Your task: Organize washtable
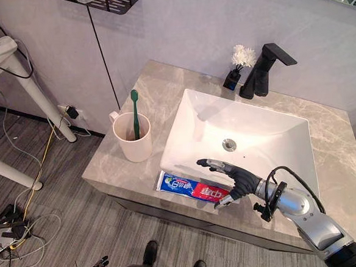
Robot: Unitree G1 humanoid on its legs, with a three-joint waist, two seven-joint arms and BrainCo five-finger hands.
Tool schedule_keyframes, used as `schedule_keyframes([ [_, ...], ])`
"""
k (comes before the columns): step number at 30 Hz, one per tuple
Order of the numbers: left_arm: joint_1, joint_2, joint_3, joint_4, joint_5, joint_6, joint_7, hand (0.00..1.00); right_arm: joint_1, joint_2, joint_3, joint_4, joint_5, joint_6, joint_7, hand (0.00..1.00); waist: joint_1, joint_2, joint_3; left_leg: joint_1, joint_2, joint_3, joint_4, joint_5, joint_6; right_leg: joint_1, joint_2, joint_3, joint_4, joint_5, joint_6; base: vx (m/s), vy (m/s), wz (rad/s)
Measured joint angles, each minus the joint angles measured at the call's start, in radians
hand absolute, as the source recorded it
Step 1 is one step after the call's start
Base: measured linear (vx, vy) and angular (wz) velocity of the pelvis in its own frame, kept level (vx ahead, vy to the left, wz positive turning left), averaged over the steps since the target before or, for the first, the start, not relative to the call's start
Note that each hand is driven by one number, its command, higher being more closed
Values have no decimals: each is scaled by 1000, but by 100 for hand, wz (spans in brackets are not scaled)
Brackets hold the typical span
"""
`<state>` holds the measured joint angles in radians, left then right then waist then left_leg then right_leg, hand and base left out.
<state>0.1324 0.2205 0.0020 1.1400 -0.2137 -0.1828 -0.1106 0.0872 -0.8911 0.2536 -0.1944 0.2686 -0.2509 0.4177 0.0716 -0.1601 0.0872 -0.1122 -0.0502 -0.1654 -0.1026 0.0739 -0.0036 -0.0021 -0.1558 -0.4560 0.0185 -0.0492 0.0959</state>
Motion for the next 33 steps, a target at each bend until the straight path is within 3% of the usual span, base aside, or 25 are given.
schedule_keyframes([
  [12, -36, 17, -52, 27, -1, 3, 0, 0, 41, -25, 0, -30, -177, -30, -7, 0, -1, -4, -3, 2, -2, -23, 1, 23, 11, -3, -2, 6, 19, -5, -9, 9, 3, 7],
  [18, -37, 19, -63, 35, -12, 2, 0, 0, 51, -45, 0, -30, -278, -56, -47, 0, -1, -4, -5, 2, -2, -25, 0, 24, 10, -4, -3, 14, 22, -6, -9, -38, 2, 0],
  [19, -37, 19, -65, 36, -13, 2, 0, 0, 52, -57, 0, -30, -296, -57, -50, 100, -1, -4, -6, -1, -2, -25, 0, 21, 5, -4, -3, 17, 22, -6, -9, -78, -1, -2],
  [24, -37, 23, -79, 39, -42, 5, 0, 0, 57, -68, -19, -40, -406, -60, -124, 100, 0, -9, -16, -14, -1, -22, 0, 18, 9, -6, -3, 15, 17, -9, -6, -39, -2, 4],
  [33, -36, 39, -90, 40, -63, 17, -1, 0, 75, -72, -41, -68, -535, -98, -162, 100, -2, -34, -38, -24, -4, -22, 1, 33, 12, -25, -3, 18, 16, -9, -6, 40, 0, 1],
])
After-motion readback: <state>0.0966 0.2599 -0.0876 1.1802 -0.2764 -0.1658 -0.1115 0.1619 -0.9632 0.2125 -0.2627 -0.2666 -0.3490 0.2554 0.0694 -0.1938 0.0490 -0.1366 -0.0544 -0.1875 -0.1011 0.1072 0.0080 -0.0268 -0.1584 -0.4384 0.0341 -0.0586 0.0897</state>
